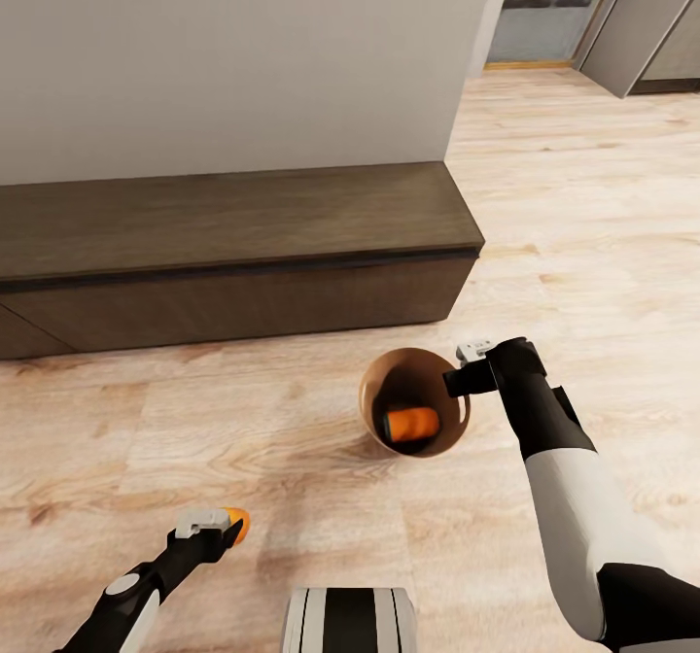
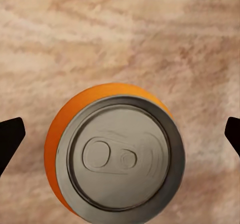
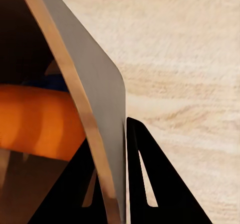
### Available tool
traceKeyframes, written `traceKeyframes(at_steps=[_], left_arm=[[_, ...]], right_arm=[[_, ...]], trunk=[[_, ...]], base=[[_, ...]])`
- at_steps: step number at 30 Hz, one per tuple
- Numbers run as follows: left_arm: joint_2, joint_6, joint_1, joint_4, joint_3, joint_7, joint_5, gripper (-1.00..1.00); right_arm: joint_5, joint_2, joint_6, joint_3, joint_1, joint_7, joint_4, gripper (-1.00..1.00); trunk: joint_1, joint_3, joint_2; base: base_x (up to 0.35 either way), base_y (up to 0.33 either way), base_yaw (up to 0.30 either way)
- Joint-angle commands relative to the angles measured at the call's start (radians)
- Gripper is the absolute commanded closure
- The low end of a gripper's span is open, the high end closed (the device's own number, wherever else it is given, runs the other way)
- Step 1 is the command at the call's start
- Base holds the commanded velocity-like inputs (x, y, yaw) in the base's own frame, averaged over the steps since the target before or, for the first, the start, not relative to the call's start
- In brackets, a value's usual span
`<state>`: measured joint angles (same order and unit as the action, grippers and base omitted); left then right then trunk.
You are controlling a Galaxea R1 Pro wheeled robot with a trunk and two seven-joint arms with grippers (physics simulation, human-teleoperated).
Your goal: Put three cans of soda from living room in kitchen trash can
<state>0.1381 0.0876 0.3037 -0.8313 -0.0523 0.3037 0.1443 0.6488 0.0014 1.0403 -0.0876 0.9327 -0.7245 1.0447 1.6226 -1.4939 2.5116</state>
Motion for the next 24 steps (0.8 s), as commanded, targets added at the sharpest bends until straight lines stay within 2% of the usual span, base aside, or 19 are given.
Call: traceKeyframes(at_steps=[1,3,10,17,18,24], left_arm=[[0.000,0.000,0.000,0.000,0.000,0.000,0.000,-1.00],[0.000,0.000,0.000,0.000,0.000,-0.001,0.000,-1.00],[0.000,0.001,0.000,0.001,0.000,-0.001,0.000,-1.00],[0.000,0.000,0.000,0.000,-0.003,-0.001,0.000,-1.00],[0.000,0.000,0.000,0.001,-0.003,-0.001,0.000,1.00],[0.000,0.001,0.000,0.001,-0.004,-0.001,0.000,1.00]], right_arm=[[-0.020,0.000,0.007,0.000,0.000,-0.006,0.000,1.00],[-0.020,0.000,0.007,0.000,0.000,-0.006,0.000,1.00],[-0.020,0.000,0.007,0.001,-0.004,-0.006,0.000,1.00],[-0.020,0.000,0.007,0.001,-0.008,-0.006,0.000,1.00],[-0.020,0.000,0.007,0.001,-0.008,-0.006,0.000,1.00],[-0.020,0.000,0.007,0.002,-0.010,-0.006,0.000,1.00]], trunk=[[0.000,0.000,0.000],[0.000,0.000,0.000],[0.003,-0.027,0.002],[0.003,-0.027,0.002],[0.003,-0.027,0.002],[0.003,-0.027,0.002]], base=[[0.010,0.000,0.000],[0.006,0.000,0.000],[0.001,0.000,0.000],[0.000,0.000,0.000],[0.000,0.000,0.000],[0.000,0.000,0.000]])
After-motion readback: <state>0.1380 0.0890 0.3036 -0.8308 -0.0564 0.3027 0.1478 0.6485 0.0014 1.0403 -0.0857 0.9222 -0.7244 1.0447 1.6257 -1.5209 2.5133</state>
